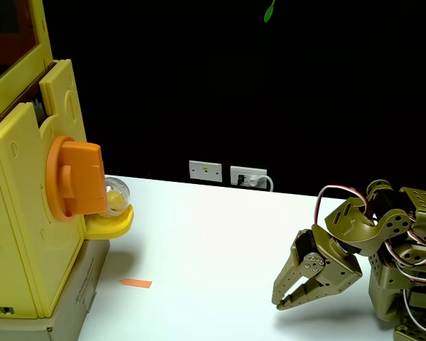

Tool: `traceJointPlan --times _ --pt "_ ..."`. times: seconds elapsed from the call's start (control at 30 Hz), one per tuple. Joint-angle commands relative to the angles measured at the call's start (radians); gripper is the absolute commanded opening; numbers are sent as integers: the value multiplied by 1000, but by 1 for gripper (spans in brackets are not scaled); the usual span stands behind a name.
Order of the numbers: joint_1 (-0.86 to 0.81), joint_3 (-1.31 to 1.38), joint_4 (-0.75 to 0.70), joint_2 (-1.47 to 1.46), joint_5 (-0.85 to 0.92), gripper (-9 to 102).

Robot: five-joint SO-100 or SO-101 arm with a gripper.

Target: Turn the button of vending machine.

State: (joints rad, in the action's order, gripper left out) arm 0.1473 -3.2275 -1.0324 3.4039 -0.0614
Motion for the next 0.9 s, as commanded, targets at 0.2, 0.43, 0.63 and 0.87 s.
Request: traceJointPlan --times 0.2,0.43,0.63,0.87 --pt "2 -38 -28 138 -34 0" --pt "9 -43 -6 138 -20 -1" --pt "9 -43 -6 138 -20 -1" --pt "9 -43 -6 138 -20 -1"
